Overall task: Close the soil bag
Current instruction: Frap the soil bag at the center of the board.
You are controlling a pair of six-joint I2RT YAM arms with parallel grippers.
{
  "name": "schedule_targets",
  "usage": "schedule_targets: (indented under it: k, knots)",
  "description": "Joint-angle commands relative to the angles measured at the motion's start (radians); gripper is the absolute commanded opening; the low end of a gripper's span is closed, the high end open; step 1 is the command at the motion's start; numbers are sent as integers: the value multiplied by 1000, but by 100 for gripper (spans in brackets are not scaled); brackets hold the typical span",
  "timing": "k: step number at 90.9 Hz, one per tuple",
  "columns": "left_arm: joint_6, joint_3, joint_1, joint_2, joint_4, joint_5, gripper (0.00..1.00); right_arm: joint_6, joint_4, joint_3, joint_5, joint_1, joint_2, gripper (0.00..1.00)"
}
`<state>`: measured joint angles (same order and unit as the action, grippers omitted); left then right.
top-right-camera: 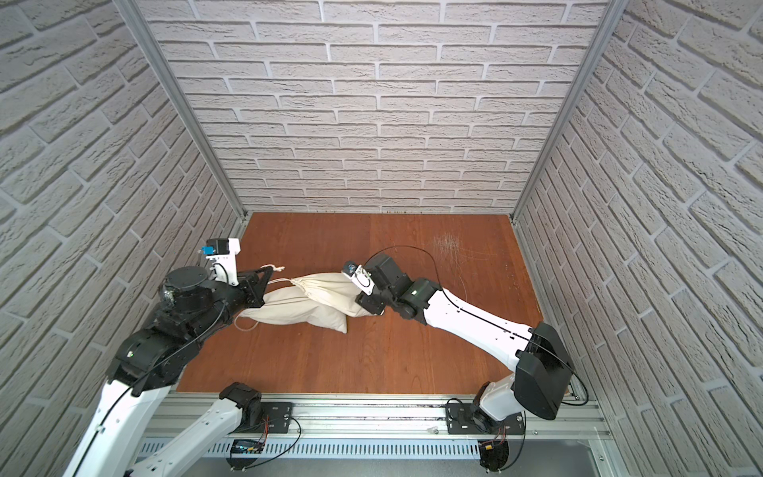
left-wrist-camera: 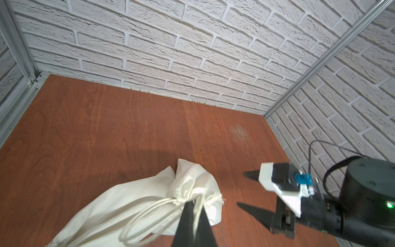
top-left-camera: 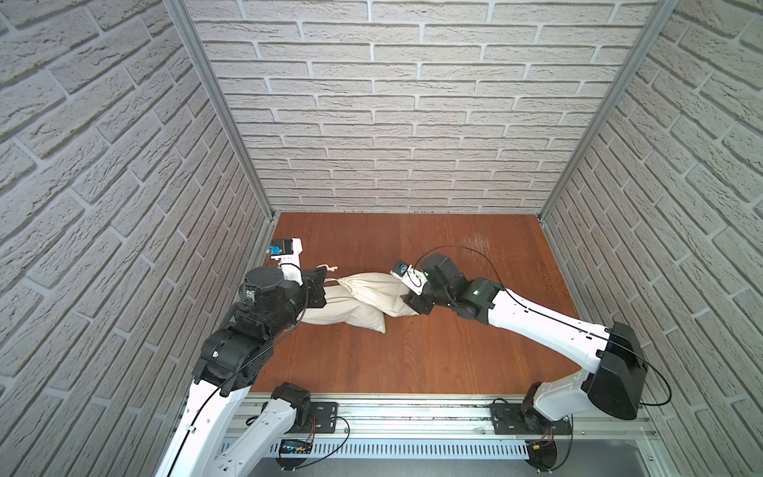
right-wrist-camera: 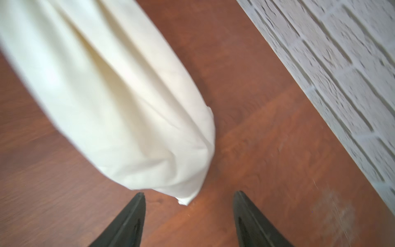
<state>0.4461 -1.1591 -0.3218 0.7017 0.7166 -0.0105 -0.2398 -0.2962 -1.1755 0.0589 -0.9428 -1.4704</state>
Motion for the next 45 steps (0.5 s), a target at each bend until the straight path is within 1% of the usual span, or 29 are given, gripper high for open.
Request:
schedule_targets:
  k: [1, 5, 10, 14, 17, 19, 24, 27, 32, 35, 38, 41, 45]
  knots:
    - [-6, -34, 7, -20, -37, 17, 0, 22, 206, 17, -101, -62, -7, 83]
    - [-5, -33, 6, -23, -34, 20, 0, 19, 230, 12, -96, -83, -38, 87]
    - [-4, -29, 7, -27, -35, 22, 0, 15, 238, -4, -84, -98, -81, 88]
    - [-2, -25, 8, -31, -33, 25, 0, 13, 236, -15, -63, -100, -116, 87]
    - [0, -23, 8, -32, -34, 25, 0, 7, 236, -20, -33, -99, -141, 83]
    - [-1, -22, 8, -34, -30, 24, 0, -3, 234, -21, -11, -98, -152, 77]
    - [1, -18, 8, -36, -27, 16, 0, -16, 229, -16, 41, -81, -170, 52]
    - [7, -12, 7, -39, -27, 8, 0, -19, 229, -6, 67, -51, -169, 39]
    - [13, 6, 8, -42, -34, -10, 0, -24, 229, 20, 98, 5, -157, 22]
    - [17, 19, 8, -45, -40, -21, 0, -31, 228, 39, 101, 42, -141, 15]
    - [16, 35, 8, -47, -52, -42, 0, -39, 226, 52, 101, 81, -126, 10]
    - [14, 53, 7, -49, -69, -69, 0, -49, 226, 64, 93, 116, -107, 7]
    - [14, 73, 8, -48, -90, -117, 0, -60, 224, 74, 78, 163, -83, 7]
